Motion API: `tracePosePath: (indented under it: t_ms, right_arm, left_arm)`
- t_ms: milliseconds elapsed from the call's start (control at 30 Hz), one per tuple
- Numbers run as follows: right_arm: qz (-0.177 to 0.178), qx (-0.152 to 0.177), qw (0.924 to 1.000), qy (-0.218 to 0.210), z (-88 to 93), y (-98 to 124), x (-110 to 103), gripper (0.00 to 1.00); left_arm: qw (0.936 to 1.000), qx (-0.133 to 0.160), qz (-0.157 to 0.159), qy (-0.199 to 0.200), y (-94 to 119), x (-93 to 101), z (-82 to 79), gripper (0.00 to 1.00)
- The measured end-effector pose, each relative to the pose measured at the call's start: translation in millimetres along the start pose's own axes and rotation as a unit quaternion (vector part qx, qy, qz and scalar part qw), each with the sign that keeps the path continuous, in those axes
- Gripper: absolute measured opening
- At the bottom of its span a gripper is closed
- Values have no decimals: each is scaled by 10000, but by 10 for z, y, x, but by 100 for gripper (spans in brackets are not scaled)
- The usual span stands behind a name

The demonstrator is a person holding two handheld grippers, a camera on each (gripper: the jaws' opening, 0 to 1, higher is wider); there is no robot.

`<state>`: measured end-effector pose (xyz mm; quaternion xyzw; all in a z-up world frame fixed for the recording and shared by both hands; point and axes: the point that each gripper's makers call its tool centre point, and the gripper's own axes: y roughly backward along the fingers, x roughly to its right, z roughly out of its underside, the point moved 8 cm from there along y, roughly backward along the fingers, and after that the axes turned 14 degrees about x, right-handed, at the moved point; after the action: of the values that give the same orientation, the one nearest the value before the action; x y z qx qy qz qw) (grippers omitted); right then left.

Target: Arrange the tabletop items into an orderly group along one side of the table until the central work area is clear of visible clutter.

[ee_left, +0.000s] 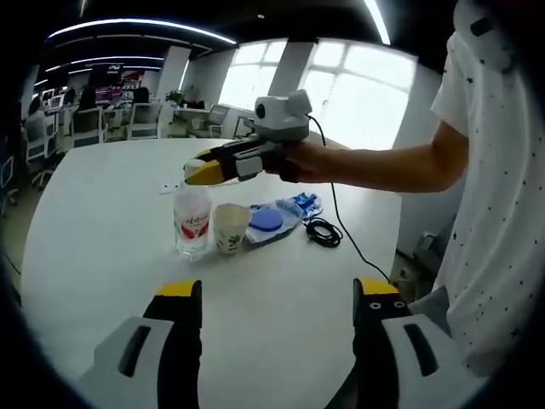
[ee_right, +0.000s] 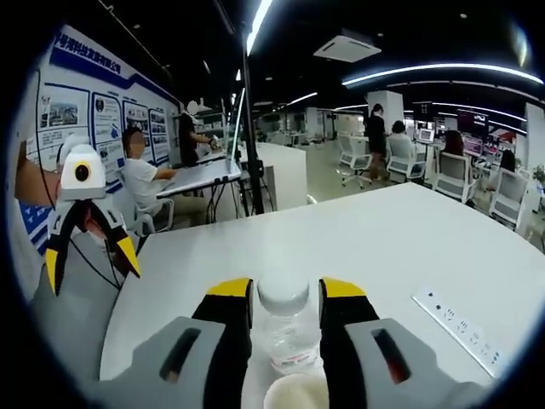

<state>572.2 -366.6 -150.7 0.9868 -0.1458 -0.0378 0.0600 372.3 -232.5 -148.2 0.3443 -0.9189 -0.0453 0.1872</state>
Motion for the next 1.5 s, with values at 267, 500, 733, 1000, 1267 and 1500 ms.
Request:
tracePosePath:
  t_ms: [267,500,733,1000,1267,1500]
  right_arm:
    - [9,11,10000,-27,-13,27,7,32]
    - [1,17,10000,-26,-27,54,-5,37]
    - [7,20,10000,-64,-35,100,-15,41]
    - [77,10,10000,-46,-36,186,-23,44]
    - [201,35,9998,-34,-56,306,-15,47]
    - [328,57,9994,-13,-68,423,-24,50]
  left_arm:
    - [10000,10,12,-4,-6,13,-14,74]
    - [10000,29,35,-30,-20,20,-34,74]
    - [9999,37,72,-67,-44,29,-56,74]
    - [9999,87,100,-96,-68,35,-91,75]
    - [9998,118,133,-134,-95,51,-127,76]
    - [9996,164,140,-170,-120,57,-173,78]
